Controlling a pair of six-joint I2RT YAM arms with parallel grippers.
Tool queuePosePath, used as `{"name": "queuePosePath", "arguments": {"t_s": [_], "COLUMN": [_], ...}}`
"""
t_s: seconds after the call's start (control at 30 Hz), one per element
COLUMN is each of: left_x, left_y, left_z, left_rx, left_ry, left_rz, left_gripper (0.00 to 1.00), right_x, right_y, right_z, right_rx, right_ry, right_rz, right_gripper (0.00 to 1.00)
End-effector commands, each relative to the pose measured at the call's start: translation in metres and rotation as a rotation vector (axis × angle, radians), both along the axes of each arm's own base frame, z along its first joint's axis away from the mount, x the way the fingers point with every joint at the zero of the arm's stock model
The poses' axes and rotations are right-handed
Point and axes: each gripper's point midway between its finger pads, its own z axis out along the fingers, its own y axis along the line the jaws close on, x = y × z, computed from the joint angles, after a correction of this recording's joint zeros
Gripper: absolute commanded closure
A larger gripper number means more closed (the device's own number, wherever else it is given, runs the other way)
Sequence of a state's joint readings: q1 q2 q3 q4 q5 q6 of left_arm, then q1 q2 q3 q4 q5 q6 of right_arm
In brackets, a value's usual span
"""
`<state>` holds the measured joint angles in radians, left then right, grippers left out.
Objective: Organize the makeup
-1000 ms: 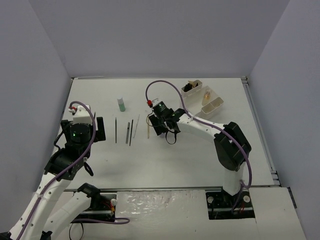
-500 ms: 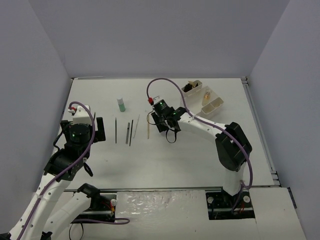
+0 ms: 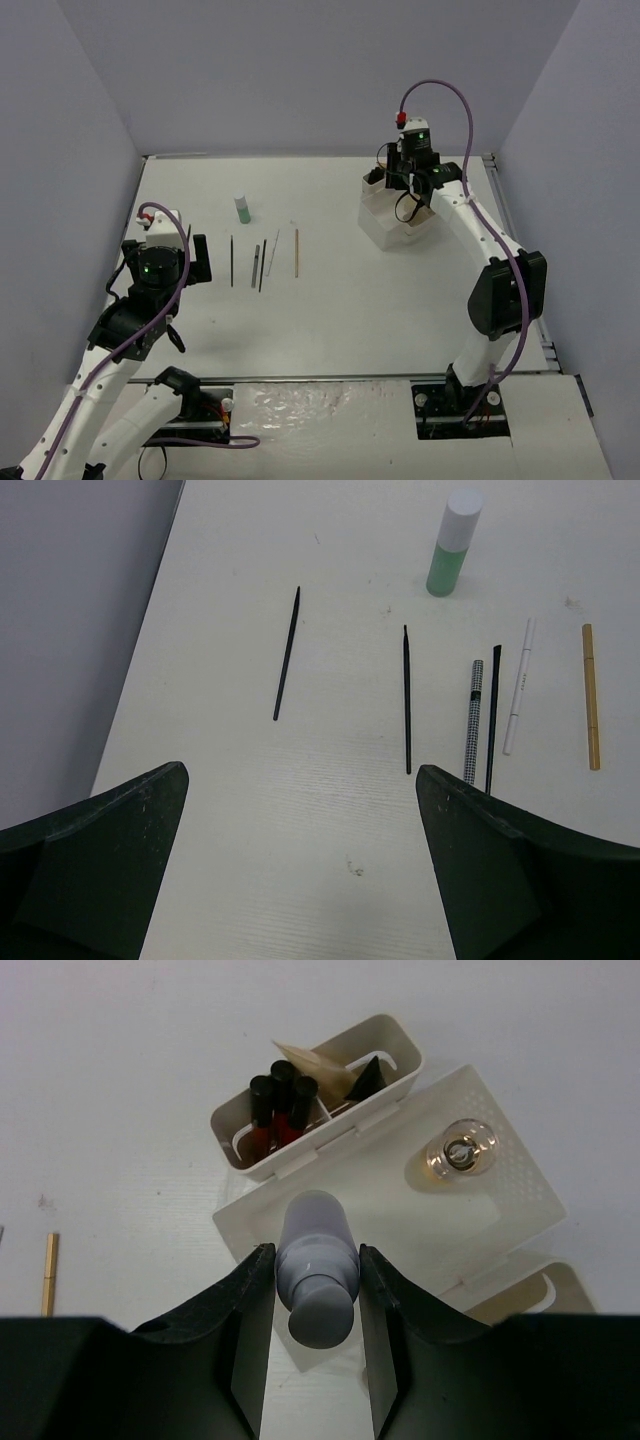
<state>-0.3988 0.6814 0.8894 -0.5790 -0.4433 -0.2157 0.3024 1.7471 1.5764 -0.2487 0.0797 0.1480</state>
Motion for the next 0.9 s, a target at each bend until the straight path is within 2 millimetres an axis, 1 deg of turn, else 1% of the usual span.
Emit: {"name": "queuePosePath", "arguments": {"t_s": [0.0,0.03,0.23,0.5,0.67,0.87], "left_x": [0.007,0.007,0.008,0.008,0.009,0.01], "left_y": [-0.002,-0.002,-0.003,-0.004,-0.004,-0.005], "left_z": [0.013,0.013,0.013,0.013,0.013,0.011], "left_rx": [-0.016,-0.018,-0.028,-0.037,-0.042,-0.046], "left_ry": [-0.045,-0.045,-0.045,-0.044,-0.045,-0.039], "left_rz": [-0.005,-0.007,-0.012,-0.02,-0.023,-0.025], "left_gripper": [0.03,0.03,0.03,0.03,0.03,0.03], "right_x": [0.026,0.029,0.047,0.057,0.059,0.06], "right_y": [-0.012,-0.016,-0.025,-0.029,-0.031,-0.037], "right_z": [0.018,0.015,-0.024,-0.061,-0.076,-0.084], "right_rx": [0.032,0.031,0.025,-0.009,-0.032,-0.065], "right_ry": [-0.057,-0.051,0.021,0.081,0.107,0.123], "right_rz": [-0.02,-0.029,-0.055,-0.071,-0.081,-0.098], "right_gripper": [1.0,1.0,1.0,1.0,1.0,1.0]}}
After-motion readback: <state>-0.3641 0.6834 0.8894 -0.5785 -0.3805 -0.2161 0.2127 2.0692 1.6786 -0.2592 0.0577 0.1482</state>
